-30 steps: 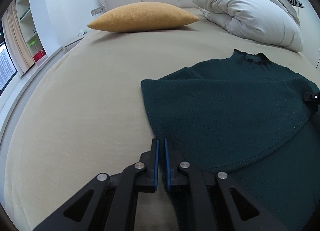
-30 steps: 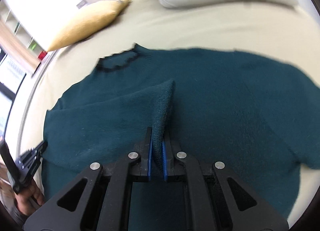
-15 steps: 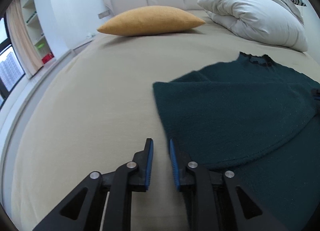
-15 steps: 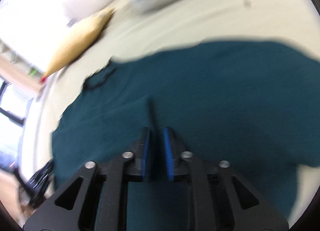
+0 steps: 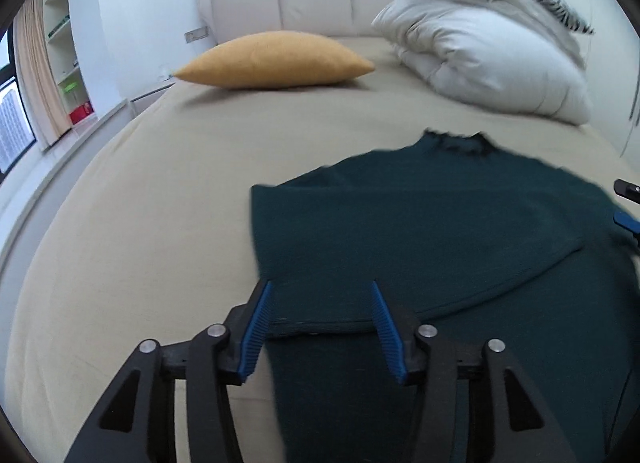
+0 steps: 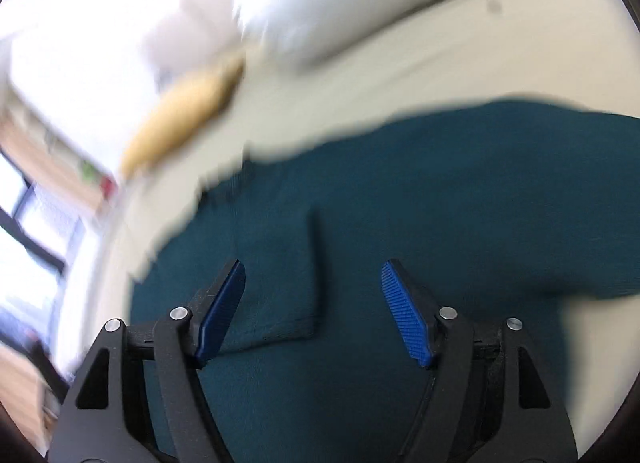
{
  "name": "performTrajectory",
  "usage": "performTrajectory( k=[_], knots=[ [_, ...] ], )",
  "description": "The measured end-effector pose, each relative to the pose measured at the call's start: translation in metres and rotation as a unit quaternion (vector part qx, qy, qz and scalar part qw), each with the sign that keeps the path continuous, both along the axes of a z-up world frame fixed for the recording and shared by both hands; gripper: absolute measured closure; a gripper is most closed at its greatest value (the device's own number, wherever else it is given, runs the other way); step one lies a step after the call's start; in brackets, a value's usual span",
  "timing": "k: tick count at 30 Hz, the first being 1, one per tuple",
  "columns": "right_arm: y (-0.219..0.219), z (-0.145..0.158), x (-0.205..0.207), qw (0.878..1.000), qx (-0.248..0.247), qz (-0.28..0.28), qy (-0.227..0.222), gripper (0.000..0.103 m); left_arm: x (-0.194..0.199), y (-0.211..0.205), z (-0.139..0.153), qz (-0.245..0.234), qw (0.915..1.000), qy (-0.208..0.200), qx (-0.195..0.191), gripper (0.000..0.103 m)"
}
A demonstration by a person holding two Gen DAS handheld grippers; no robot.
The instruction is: Fold small clothes
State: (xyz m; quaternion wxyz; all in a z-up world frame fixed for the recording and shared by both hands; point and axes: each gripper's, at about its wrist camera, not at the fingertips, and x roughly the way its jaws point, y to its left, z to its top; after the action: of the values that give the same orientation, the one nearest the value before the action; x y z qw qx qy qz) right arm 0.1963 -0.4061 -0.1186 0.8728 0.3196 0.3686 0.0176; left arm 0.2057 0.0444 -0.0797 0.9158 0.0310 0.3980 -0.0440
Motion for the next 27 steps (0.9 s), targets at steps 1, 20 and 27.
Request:
performTrajectory(
  k=[1, 20, 27],
  knots=[
    [-0.027, 0.008, -0.020, 0.999, 0.013, -0.034, -0.017, 0.033, -0.004, -0.003, 0.007, -0.007, 0.9998, -0.010, -0.013, 0.035],
    [-0.295, -0.040, -0.243, 0.917, 0.171, -0.361, 0.000, 0.036, -0.033, -0.079, 0.012, -0.078, 0.9791, 0.057, -0.179, 0.017],
    [-0.289, -0.054, -0.199, 0.916, 0.214, -0.340, -0.020, 0.054, -0.035, -0.064, 0.014, -0.064, 0.9759, 0.062, -0.199, 0.017]
  ],
)
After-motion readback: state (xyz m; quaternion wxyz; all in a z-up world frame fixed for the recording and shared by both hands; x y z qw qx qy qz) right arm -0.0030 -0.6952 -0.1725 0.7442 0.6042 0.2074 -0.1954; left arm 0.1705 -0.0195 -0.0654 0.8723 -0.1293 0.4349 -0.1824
